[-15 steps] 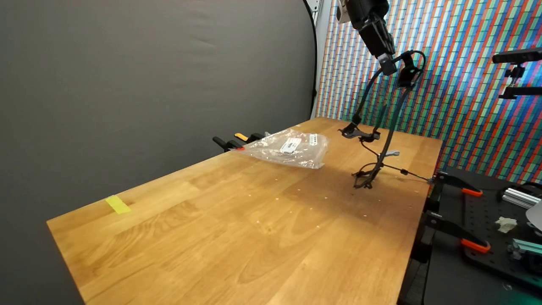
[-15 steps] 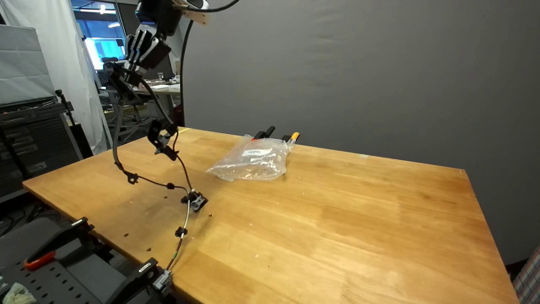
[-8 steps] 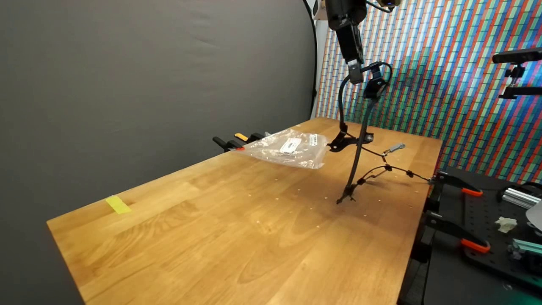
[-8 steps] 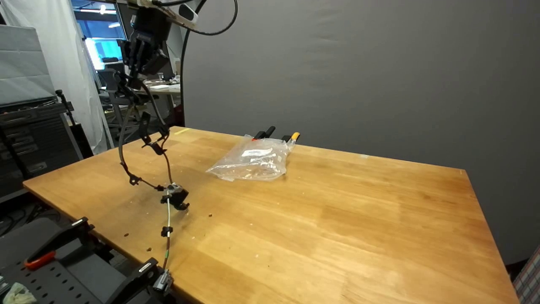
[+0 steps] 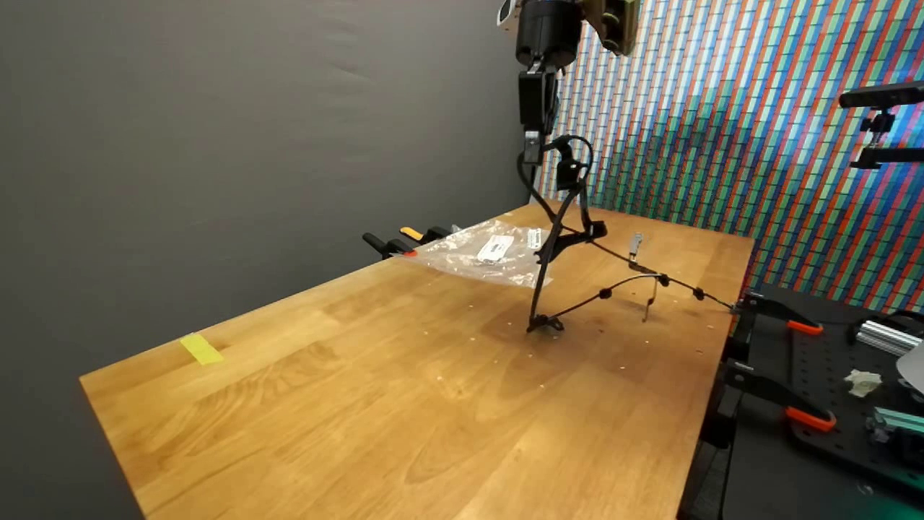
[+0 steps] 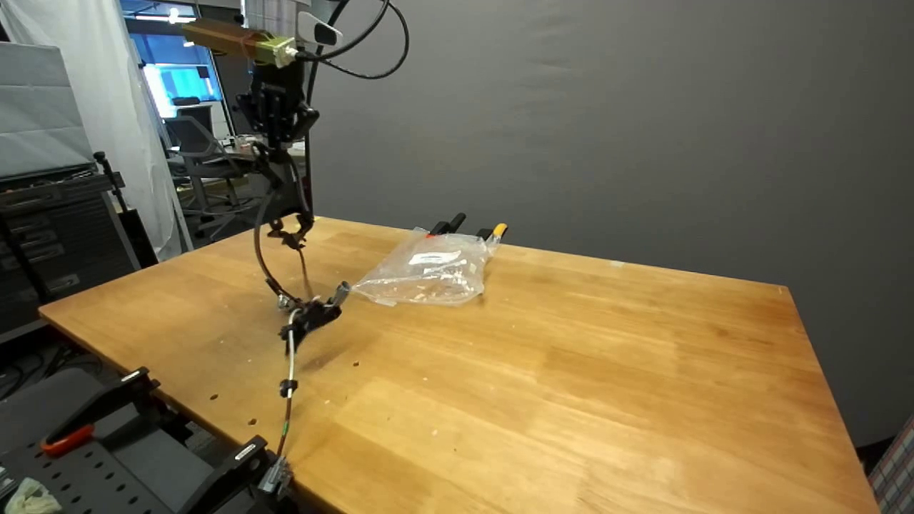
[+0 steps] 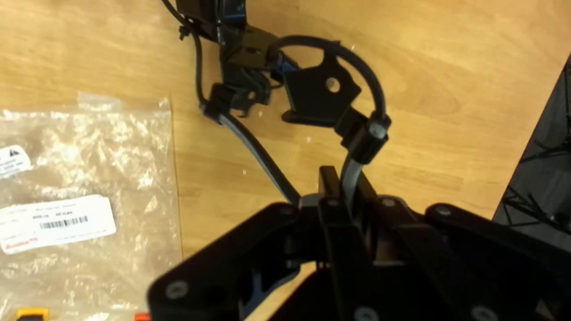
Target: Take the cable from the plastic and put it on the table
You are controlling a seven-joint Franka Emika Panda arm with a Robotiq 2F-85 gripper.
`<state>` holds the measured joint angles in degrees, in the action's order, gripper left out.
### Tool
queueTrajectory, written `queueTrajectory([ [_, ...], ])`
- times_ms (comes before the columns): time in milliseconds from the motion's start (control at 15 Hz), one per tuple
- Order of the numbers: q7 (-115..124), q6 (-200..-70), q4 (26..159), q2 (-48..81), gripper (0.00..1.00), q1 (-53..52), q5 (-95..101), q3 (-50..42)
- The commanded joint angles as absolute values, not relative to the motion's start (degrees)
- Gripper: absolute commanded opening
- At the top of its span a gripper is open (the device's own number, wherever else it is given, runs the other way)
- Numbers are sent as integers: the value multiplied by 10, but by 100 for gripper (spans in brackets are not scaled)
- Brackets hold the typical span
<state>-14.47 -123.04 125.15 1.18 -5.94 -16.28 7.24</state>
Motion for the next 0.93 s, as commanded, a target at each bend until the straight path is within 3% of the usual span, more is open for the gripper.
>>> queueTrajectory([
  [0,-178,-1333,1241,19,2,-65,-179,77],
  [333,-226,-1488,1207,93,2,-46,-202,73],
  [867,-250,-1485,1166,164,2,81,-330,68],
])
